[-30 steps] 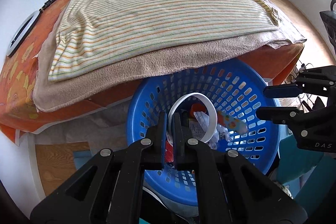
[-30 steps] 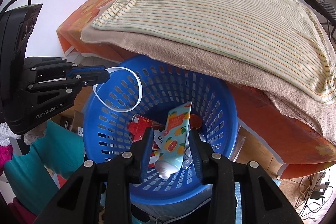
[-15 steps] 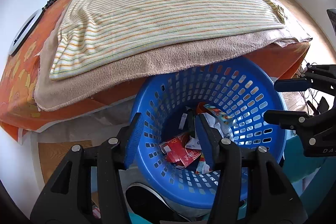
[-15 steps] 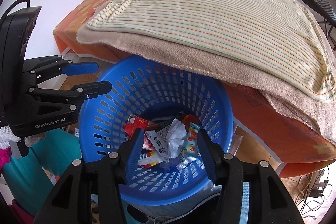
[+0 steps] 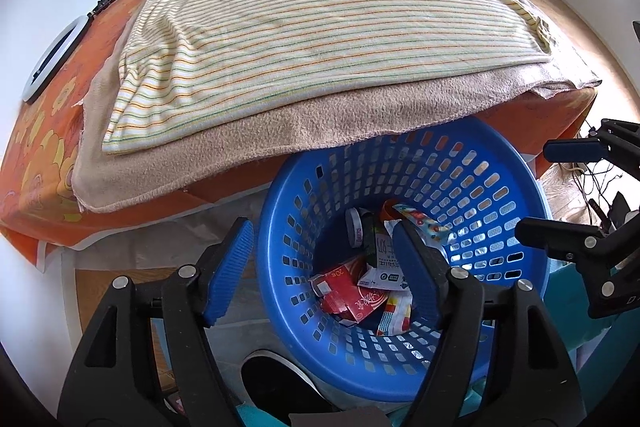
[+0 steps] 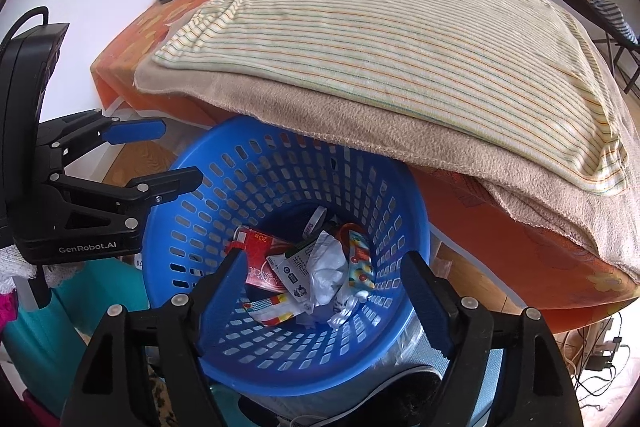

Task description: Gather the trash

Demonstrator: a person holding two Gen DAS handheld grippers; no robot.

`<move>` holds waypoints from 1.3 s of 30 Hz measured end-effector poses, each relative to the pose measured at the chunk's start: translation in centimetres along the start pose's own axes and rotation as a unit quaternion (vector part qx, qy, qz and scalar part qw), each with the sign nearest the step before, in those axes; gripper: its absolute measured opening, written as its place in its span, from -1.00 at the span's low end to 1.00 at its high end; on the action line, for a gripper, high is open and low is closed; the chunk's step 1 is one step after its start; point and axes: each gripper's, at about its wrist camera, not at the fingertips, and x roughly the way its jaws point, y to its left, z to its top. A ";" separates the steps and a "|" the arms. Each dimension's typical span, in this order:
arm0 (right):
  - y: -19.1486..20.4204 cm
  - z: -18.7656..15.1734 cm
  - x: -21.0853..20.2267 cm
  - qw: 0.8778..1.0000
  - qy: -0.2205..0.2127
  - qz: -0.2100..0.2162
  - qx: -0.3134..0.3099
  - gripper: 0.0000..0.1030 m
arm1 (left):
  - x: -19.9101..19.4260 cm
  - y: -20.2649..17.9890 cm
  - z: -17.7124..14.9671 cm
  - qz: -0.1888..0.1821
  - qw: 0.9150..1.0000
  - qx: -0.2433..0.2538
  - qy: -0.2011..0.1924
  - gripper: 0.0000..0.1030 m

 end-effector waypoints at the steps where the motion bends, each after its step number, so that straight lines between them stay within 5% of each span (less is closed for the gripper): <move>1: 0.0 0.0 -0.1 1.000 -0.001 -0.001 0.001 0.62 | -0.1 0.0 0.0 -0.002 1.000 -0.001 -0.001 0.44; 15: -0.6 0.3 -0.7 0.999 -0.015 -0.025 0.020 0.68 | -0.7 -0.3 0.5 -0.009 1.000 0.002 -0.002 0.45; 39: -3.3 5.0 -6.2 0.993 -0.096 -0.018 0.064 0.72 | -6.6 1.2 6.8 -0.016 0.995 -0.036 -0.090 0.54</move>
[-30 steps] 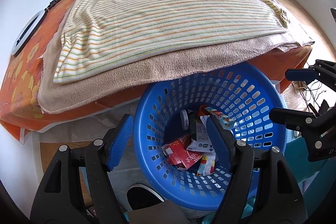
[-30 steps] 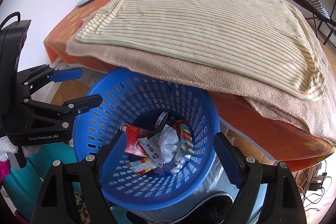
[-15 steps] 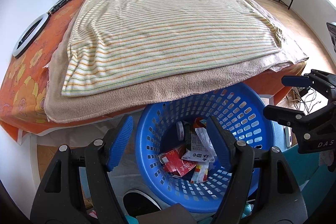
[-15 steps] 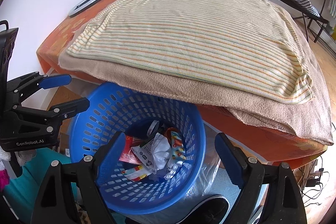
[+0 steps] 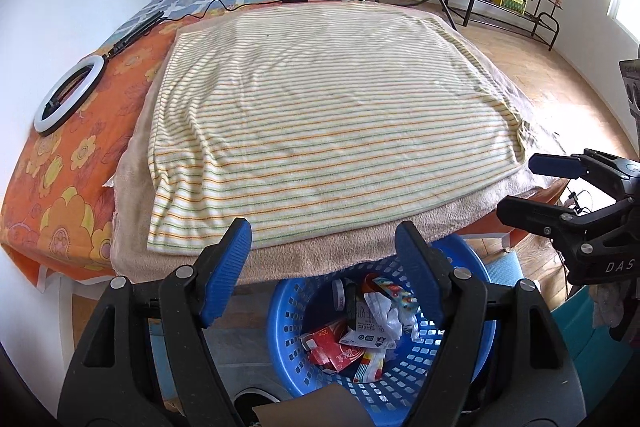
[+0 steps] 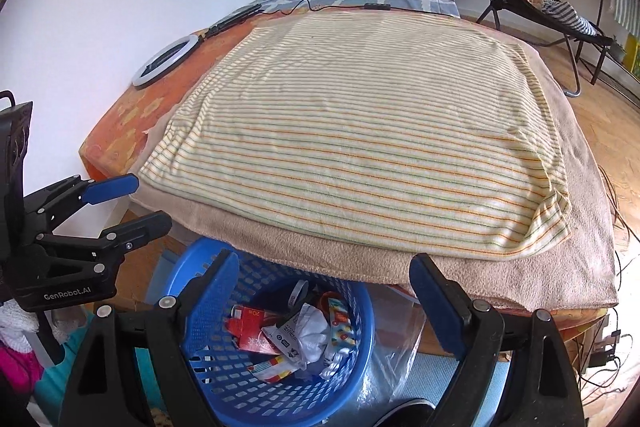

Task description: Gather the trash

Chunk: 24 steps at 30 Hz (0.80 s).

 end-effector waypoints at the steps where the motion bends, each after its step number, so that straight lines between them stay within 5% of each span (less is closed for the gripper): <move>1: 0.0 0.4 -0.1 1.000 -0.003 -0.002 -0.002 0.72 | -0.2 0.0 0.5 0.003 1.000 0.001 -0.007 0.60; 12: -0.9 5.1 -0.8 0.999 -0.038 -0.022 -0.019 0.73 | -1.2 1.2 6.6 0.022 0.998 0.001 -0.060 0.76; 24: -2.6 9.7 0.5 0.996 -0.079 -0.028 -0.003 0.99 | 0.8 1.7 10.3 0.016 0.997 -0.016 -0.077 0.89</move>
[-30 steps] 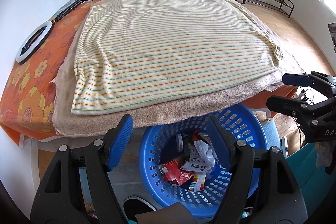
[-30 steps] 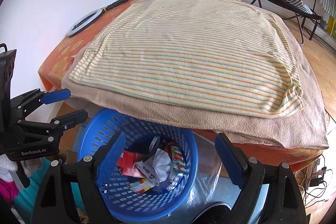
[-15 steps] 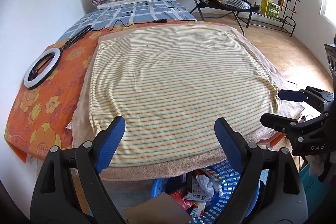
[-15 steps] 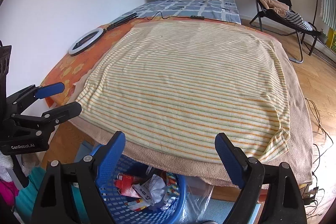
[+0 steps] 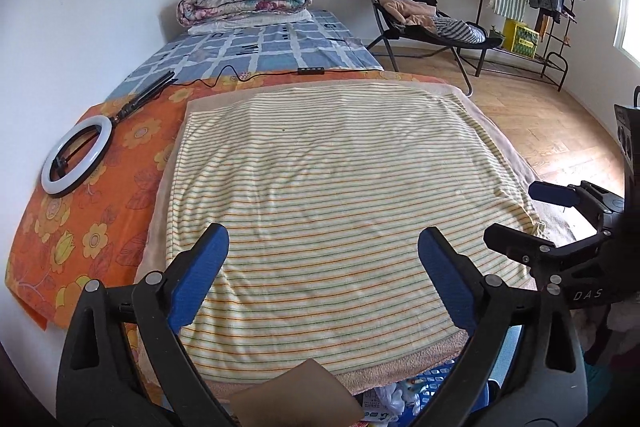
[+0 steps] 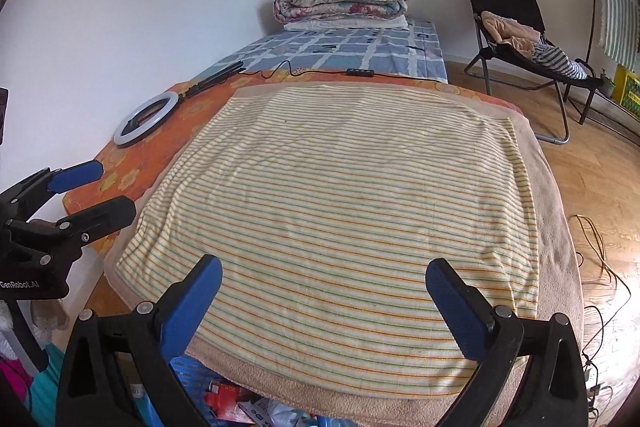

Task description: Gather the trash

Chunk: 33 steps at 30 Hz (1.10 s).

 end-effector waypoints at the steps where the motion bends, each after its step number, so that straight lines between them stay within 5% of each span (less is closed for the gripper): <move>1: -0.1 0.2 0.3 1.000 -0.002 -0.002 0.002 0.99 | 0.3 0.1 0.1 -0.001 1.000 -0.002 0.002 0.89; 33: -1.2 0.8 2.9 0.999 0.003 -0.011 0.048 0.99 | 3.1 1.5 -0.4 0.012 0.999 -0.020 0.027 0.89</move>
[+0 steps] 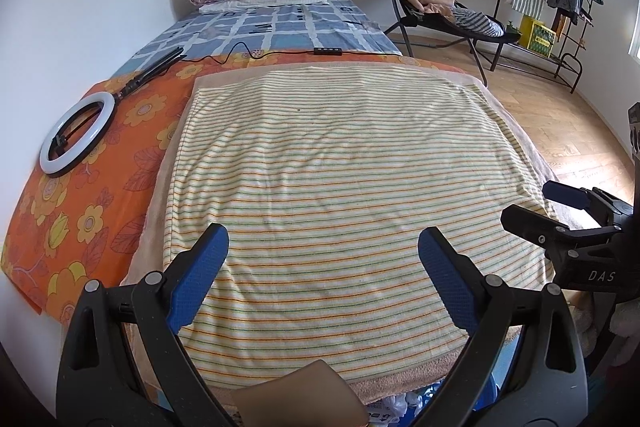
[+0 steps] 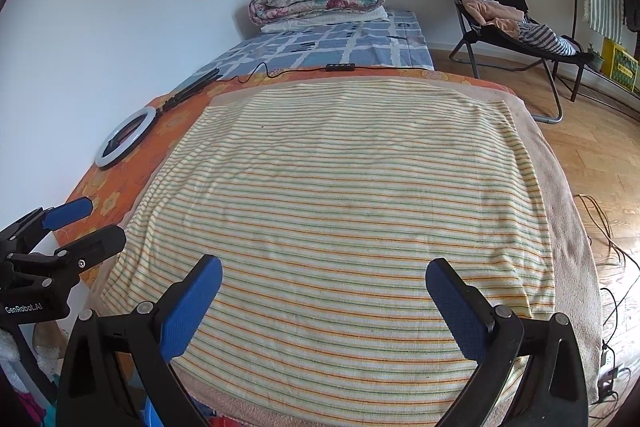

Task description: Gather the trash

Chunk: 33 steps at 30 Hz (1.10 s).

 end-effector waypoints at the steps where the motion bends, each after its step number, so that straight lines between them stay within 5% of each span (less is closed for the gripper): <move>1: -0.1 0.0 0.0 1.000 0.000 0.000 0.001 0.99 | 0.0 0.0 0.0 0.000 1.000 0.001 0.000 0.89; 33: -0.2 -0.3 0.5 1.000 0.014 -0.001 0.010 0.99 | 0.0 0.1 -0.1 0.006 1.000 0.003 -0.002 0.89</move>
